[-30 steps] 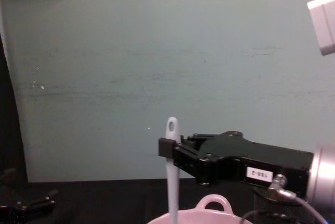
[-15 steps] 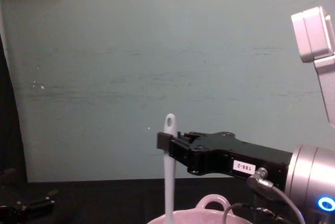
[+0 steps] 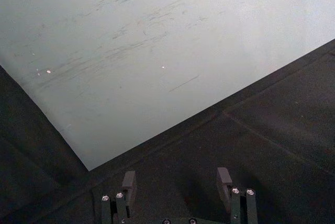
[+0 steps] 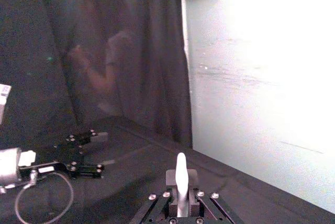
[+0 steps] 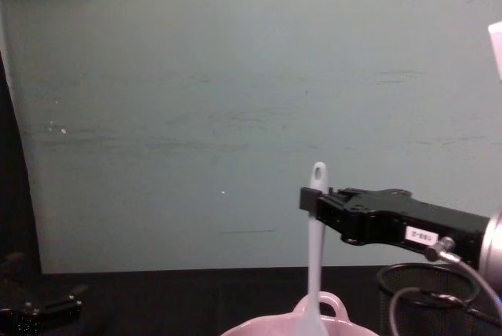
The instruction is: Use the one hand to pick up the spoon and stir the clear water in the bowl.
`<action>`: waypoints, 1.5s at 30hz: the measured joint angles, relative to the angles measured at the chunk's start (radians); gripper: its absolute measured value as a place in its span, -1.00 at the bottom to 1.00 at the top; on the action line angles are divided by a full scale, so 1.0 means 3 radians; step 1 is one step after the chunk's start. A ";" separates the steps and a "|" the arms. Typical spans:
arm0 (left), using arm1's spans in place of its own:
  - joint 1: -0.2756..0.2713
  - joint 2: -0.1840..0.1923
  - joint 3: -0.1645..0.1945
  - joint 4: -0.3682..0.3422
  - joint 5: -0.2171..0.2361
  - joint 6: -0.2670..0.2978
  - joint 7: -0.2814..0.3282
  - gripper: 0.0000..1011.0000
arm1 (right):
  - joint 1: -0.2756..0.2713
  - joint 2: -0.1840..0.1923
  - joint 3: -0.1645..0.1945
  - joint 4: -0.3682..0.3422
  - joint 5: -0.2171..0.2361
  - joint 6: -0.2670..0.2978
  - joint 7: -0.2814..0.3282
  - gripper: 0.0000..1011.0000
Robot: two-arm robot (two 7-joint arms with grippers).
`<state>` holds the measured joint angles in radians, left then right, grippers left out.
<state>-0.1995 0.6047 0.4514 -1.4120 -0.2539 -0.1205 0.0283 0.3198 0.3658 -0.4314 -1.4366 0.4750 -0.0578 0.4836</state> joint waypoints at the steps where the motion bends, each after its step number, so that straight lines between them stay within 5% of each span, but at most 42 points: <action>1: 0.0000 0.0000 0.0000 0.0000 0.0000 0.0000 0.0000 0.99 | -0.0009 0.0011 0.0011 -0.0010 -0.0005 0.0000 -0.0006 -0.77; 12: 0.0000 0.0000 0.0000 0.0000 0.0000 0.0000 0.0000 0.99 | -0.0133 0.0140 0.0053 -0.0212 -0.0129 0.0027 -0.0039 -0.77; 23: 0.0000 0.0000 0.0000 0.0000 0.0000 0.0000 0.0000 0.99 | -0.0217 0.0181 -0.0148 -0.0449 -0.0295 0.0080 0.0074 -0.77; 37: 0.0000 0.0000 0.0000 0.0000 0.0000 0.0000 0.0000 0.99 | -0.0098 -0.0008 -0.0343 -0.0353 -0.0348 0.0038 0.0150 -0.77; 45: 0.0000 0.0000 0.0000 0.0000 0.0000 0.0000 0.0000 0.99 | 0.0016 -0.0139 -0.0293 -0.0078 -0.0303 -0.0039 0.0120 -0.77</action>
<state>-0.1995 0.6047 0.4514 -1.4120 -0.2539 -0.1206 0.0283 0.3246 0.3243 -0.5193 -1.4600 0.3840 -0.0695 0.5197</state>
